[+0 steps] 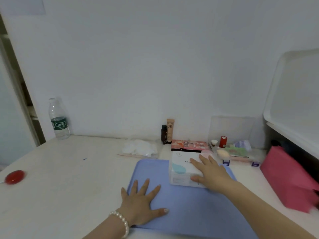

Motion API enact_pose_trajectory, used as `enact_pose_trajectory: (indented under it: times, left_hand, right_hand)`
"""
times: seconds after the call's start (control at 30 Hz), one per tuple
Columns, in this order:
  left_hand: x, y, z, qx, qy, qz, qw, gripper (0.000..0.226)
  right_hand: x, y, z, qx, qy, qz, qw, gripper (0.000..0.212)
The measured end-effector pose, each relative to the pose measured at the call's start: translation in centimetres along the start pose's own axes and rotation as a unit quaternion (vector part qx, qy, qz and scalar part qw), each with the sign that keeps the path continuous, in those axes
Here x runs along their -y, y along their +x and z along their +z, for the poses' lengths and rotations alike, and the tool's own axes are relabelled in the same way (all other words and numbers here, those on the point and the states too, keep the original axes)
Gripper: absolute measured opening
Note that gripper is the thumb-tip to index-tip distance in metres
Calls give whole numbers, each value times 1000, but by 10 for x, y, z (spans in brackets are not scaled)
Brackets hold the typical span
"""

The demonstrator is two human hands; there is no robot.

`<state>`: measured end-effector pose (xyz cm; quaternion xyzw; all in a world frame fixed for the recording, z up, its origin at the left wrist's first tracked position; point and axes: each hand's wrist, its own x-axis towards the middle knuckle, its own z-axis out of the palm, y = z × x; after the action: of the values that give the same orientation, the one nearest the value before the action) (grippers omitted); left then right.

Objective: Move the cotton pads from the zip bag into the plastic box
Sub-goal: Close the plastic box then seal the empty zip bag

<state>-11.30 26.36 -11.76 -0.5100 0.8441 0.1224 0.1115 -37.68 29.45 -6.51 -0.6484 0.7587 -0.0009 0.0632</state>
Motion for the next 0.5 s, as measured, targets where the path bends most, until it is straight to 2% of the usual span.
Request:
enact_pose_trajectory:
  times: [0.2,0.5]
  left_hand:
    - [-4,-22,11,-16,4,-4,1000,105]
    - [11,-1,1,-23,5,-1,1000,102]
  right_hand:
    - [5,-5,2,1,-12,-26,1000,68]
    - [16,15,1,-12,-40,-15,999,64]
